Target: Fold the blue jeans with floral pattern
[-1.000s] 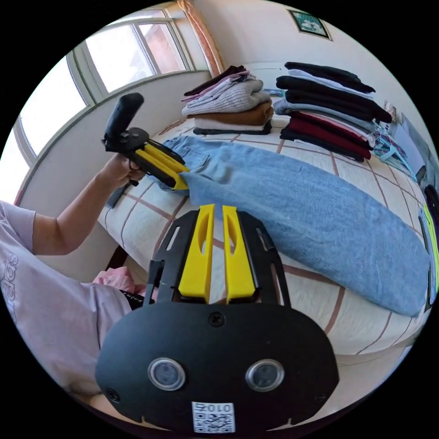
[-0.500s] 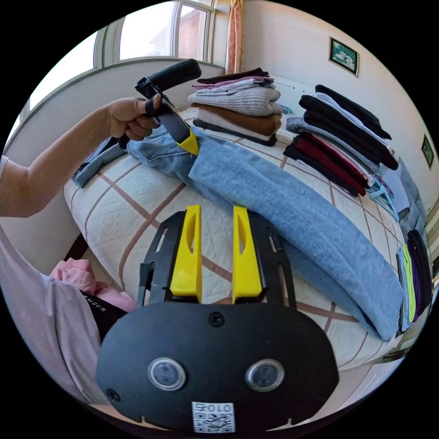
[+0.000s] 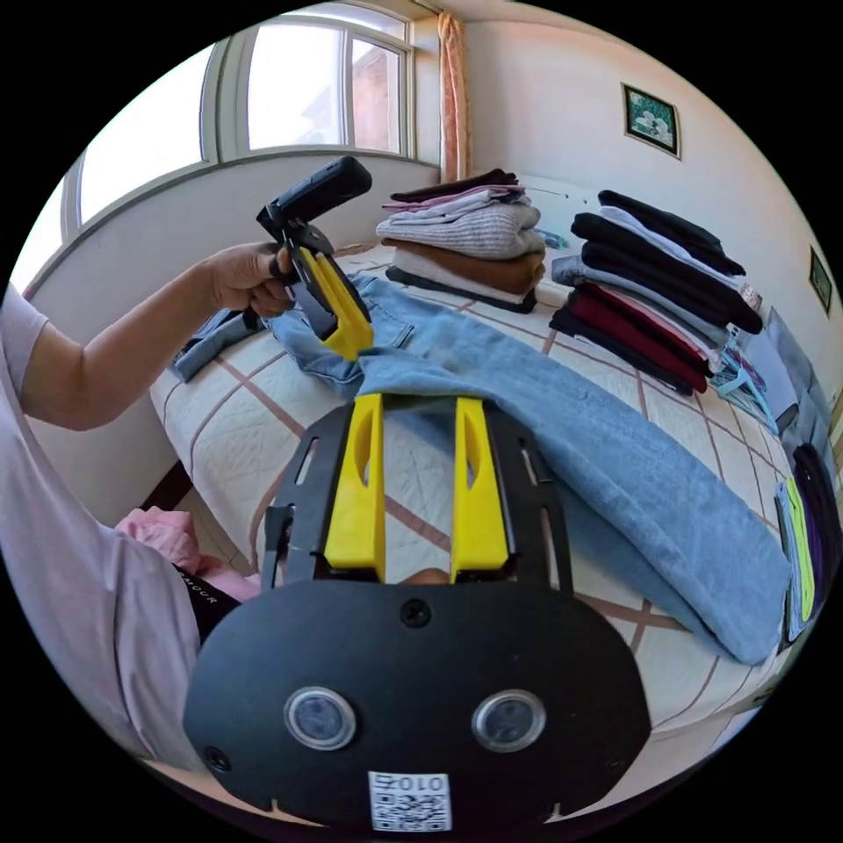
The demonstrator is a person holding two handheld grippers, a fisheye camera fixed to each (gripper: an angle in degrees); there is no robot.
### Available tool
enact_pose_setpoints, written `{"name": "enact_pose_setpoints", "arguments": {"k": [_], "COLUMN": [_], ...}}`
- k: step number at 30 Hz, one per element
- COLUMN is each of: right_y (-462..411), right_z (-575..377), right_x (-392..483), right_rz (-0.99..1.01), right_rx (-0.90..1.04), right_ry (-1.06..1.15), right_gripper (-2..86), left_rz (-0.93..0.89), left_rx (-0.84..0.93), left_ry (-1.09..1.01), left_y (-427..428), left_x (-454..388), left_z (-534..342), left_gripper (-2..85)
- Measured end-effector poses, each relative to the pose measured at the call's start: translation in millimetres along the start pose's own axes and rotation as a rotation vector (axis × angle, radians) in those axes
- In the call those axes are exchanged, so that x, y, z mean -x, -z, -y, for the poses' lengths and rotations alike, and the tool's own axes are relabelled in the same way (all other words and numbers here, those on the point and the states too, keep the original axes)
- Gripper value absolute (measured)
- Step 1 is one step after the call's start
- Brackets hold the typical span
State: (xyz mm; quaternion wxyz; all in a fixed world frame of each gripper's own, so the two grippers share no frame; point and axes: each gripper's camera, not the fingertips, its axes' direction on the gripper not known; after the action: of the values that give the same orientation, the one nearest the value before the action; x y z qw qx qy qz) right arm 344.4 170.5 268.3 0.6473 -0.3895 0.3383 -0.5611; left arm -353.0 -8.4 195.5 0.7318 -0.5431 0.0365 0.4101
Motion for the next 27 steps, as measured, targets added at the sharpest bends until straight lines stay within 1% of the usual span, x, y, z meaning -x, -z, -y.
{"name": "enact_pose_setpoints", "arguments": {"k": [2,5,7,9,11,12,14,16,18,20,21,23,24,25,26,27], "right_y": [5,7,3,-3,-18,-23,-36,-31,-20,-6,-8,-33,-42,-53,-51,-48], "right_z": [-11,-19,-19,-11,4,7,17,18,19,15,13,-1,-5,-12,-15,-15], "right_x": [11,19,27,39,60,64,76,76,74,76,76,77,76,75,75,75], "right_rz": [0.026,0.136,0.119,0.024,-0.170,-0.221,-0.372,-0.362,-0.288,-0.163,-0.134,-0.088,-0.093,-0.104,-0.116,-0.119], "right_rx": [-0.033,-0.037,-0.048,-0.059,-0.042,-0.026,0.036,0.056,0.111,0.235,0.275,0.385,0.397,0.387,0.342,0.336], "right_ry": [0.003,0.040,0.053,0.053,0.072,0.076,0.112,0.114,0.124,0.128,0.114,0.064,0.054,0.027,0.013,0.017], "right_gripper": [11.4,12.2,12.6,12.7,11.6,11.2,7.2,4.9,3.9,3.5,3.5,3.9,4.0,4.1,4.2,4.2], "left_rz": [-0.024,-0.017,-0.008,-0.022,-0.020,-0.018,-0.011,0.004,0.041,0.119,0.161,0.198,0.235,0.291,0.320,0.378], "left_rx": [-0.041,-0.091,-0.118,-0.139,-0.149,-0.154,-0.161,-0.174,-0.172,-0.192,-0.217,-0.251,-0.278,-0.316,-0.341,-0.392], "left_ry": [0.017,0.041,0.054,0.064,0.078,0.082,0.080,0.066,0.059,0.069,0.091,0.155,0.221,0.287,0.323,0.404], "left_y": [2,6,8,7,6,7,10,20,33,49,58,67,71,77,80,86], "left_x": [5,6,4,4,3,1,-5,-19,-35,-53,-61,-66,-67,-70,-73,-78], "left_z": [-8,-21,-28,-31,-32,-33,-37,-48,-65,-89,-108,-138,-158,-179,-190,-213], "left_gripper": [5.9,5.9,5.9,5.9,5.9,6.0,6.2,6.4,6.6,6.8,7.1,7.7,8.1,8.9,9.2,10.5]}}
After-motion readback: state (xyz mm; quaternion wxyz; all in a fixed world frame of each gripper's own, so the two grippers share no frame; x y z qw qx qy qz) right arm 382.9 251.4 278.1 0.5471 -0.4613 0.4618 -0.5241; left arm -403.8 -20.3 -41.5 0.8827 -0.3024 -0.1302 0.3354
